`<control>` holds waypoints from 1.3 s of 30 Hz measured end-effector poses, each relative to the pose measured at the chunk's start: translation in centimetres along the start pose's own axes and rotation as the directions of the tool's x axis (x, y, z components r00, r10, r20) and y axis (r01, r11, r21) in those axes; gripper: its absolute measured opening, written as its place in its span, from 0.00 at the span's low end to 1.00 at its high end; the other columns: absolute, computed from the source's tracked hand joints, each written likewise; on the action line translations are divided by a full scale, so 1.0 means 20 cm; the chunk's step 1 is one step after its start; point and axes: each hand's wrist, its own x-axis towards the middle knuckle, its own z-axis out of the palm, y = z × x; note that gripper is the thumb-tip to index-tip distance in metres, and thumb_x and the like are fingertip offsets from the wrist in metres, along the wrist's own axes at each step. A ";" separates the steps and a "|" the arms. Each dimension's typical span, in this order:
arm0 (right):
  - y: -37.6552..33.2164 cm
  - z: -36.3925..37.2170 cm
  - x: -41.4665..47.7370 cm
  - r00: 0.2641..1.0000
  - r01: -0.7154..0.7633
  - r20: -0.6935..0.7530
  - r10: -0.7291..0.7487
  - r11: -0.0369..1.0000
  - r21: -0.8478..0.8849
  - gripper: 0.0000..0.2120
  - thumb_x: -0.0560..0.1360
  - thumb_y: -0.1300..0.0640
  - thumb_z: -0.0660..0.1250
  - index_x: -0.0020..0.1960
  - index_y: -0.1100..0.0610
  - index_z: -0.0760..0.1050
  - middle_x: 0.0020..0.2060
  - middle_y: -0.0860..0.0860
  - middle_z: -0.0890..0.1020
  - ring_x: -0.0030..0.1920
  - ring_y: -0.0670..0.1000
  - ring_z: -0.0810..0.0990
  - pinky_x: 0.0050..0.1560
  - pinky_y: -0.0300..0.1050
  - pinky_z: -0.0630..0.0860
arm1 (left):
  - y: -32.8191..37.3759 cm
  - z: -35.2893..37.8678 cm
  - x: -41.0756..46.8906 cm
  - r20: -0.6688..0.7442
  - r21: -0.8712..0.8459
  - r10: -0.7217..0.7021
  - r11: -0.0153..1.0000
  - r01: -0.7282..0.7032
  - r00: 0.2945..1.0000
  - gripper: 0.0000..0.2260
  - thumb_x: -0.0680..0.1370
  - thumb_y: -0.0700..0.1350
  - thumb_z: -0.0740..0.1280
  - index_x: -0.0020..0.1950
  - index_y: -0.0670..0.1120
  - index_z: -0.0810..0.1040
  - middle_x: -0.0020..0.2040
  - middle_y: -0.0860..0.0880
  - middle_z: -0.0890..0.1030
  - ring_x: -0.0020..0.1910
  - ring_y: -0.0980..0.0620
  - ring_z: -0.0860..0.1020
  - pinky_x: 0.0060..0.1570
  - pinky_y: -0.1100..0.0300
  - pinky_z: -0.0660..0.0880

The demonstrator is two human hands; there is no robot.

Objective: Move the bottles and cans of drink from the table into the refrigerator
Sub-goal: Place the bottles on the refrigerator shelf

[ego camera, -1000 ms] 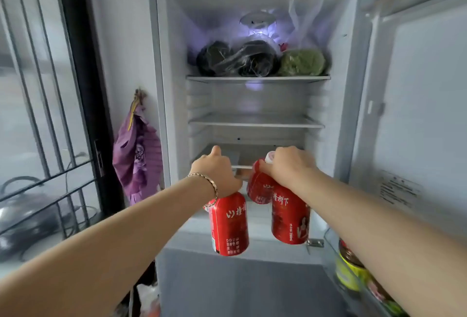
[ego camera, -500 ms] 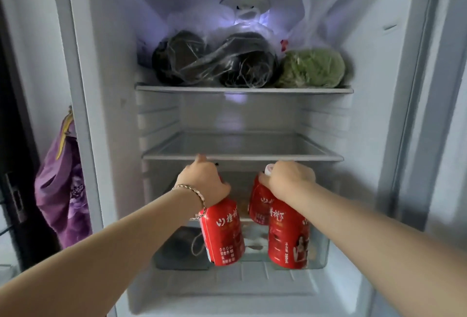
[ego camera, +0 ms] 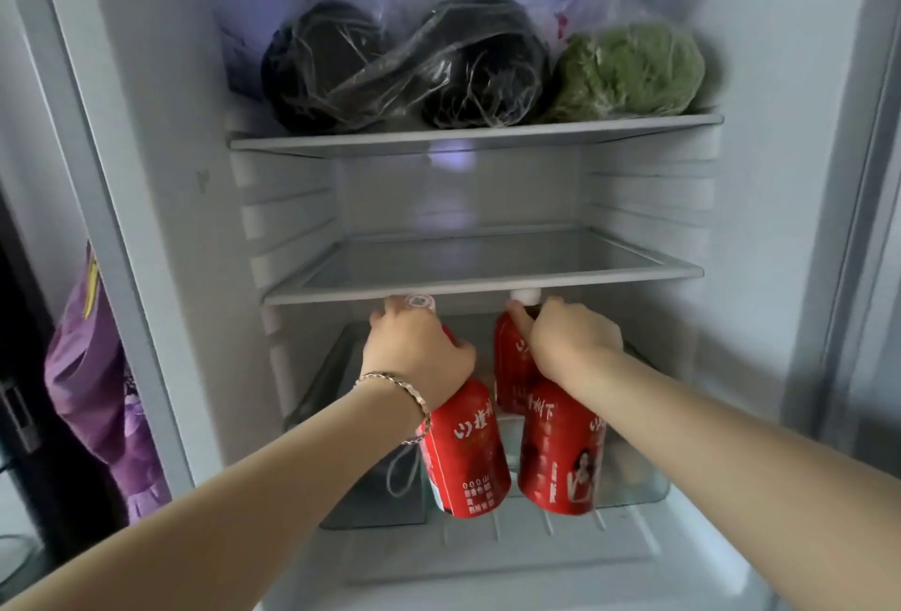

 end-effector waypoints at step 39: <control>0.18 0.35 0.00 0.955 -0.293 0.089 0.283 0.947 0.132 0.24 0.79 0.50 0.58 0.71 0.61 0.63 0.70 0.60 0.64 0.71 0.61 0.58 0.69 0.54 0.60 | -0.03 0.05 0.01 -0.054 -0.020 0.174 0.984 -0.175 0.983 0.12 0.75 0.51 0.60 0.44 0.43 0.73 0.56 0.46 0.70 0.60 0.49 0.65 0.50 0.61 0.70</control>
